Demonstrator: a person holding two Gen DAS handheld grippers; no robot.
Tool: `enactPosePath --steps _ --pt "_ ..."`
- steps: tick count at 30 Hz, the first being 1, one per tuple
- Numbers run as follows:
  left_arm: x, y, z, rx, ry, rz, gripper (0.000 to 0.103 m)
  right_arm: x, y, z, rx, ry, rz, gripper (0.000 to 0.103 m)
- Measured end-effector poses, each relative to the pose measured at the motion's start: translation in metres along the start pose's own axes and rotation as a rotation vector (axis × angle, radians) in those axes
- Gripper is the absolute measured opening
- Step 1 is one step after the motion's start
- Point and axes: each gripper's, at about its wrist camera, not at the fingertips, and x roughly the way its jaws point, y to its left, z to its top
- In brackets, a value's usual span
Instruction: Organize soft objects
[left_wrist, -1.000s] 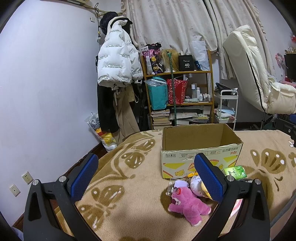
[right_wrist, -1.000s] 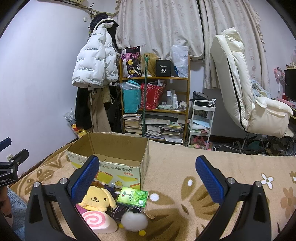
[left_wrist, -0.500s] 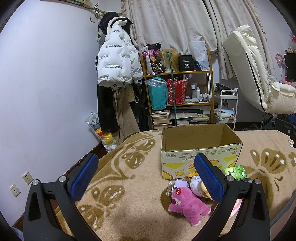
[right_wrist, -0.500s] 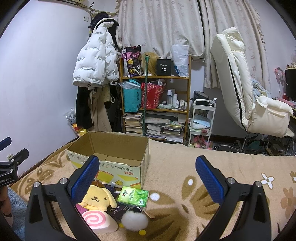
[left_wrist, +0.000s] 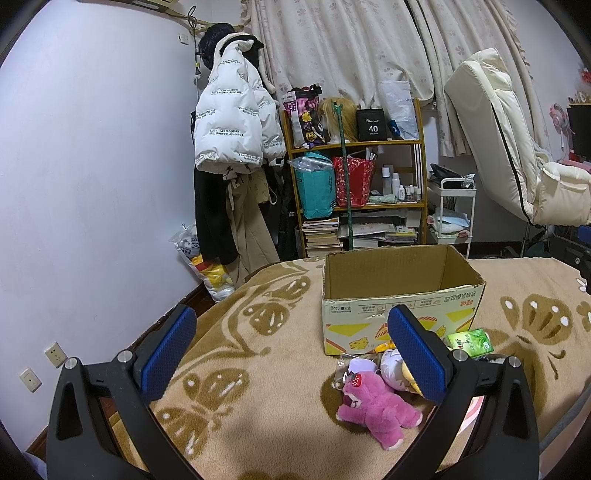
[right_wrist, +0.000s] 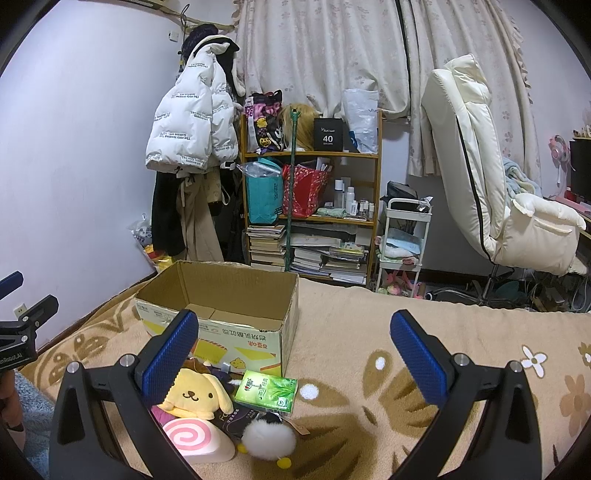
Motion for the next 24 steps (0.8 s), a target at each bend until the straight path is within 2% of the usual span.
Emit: enactPosePath --steps 21,24 --pt "0.003 -0.001 -0.005 0.0 0.006 0.003 0.102 0.001 0.003 -0.002 -0.003 0.003 0.0 0.103" --pt "0.008 -0.001 -0.014 0.006 0.019 0.003 0.102 0.001 0.003 -0.002 -0.003 0.006 0.002 0.103"
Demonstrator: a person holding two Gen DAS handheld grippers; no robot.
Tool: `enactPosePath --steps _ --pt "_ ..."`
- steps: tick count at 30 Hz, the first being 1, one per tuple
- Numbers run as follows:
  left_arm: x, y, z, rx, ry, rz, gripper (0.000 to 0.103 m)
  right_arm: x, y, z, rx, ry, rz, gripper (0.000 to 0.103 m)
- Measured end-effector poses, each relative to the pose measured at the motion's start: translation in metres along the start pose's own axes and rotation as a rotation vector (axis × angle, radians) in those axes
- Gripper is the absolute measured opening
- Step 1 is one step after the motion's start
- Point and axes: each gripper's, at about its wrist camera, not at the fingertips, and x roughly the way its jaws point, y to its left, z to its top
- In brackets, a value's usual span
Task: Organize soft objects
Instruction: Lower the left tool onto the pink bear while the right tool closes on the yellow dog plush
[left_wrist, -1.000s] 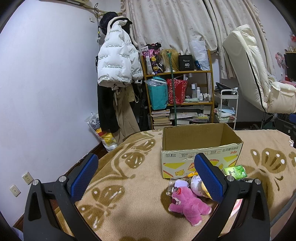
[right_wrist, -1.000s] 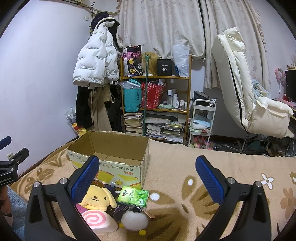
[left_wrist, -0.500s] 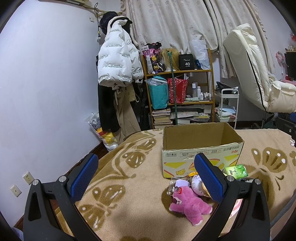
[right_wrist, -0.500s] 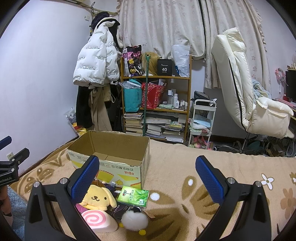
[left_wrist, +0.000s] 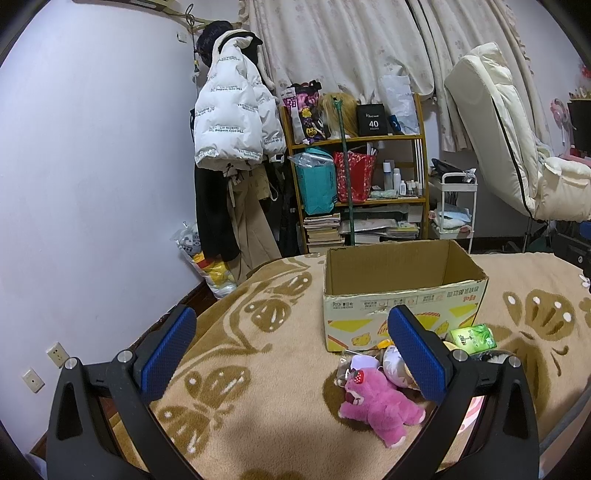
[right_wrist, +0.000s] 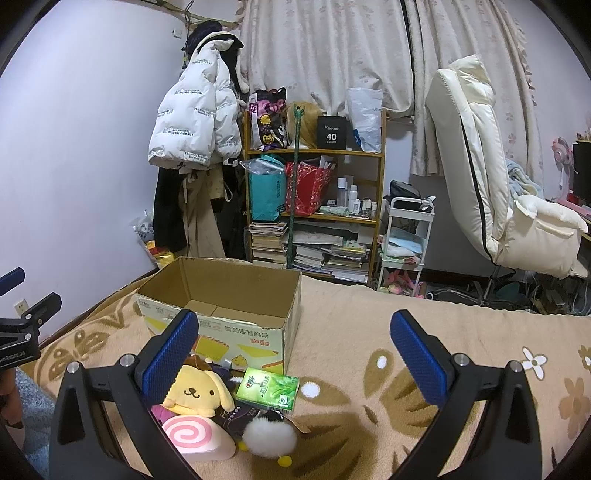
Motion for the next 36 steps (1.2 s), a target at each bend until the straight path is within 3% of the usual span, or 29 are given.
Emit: enactPosePath --steps 8,17,26,36 --pt "0.015 -0.002 -0.006 0.034 0.078 0.022 0.102 0.003 0.0 -0.003 -0.008 0.045 0.002 0.103" --pt "0.03 -0.016 -0.005 0.091 0.167 0.004 0.102 0.028 0.001 -0.013 -0.017 0.201 0.024 0.103" --pt "0.054 -0.032 -0.01 0.134 0.272 -0.041 0.102 0.053 0.018 -0.025 -0.048 0.342 0.08 0.103" --pt "0.088 -0.039 -0.024 0.104 0.424 -0.124 0.102 0.074 0.048 -0.041 -0.106 0.473 0.162 0.103"
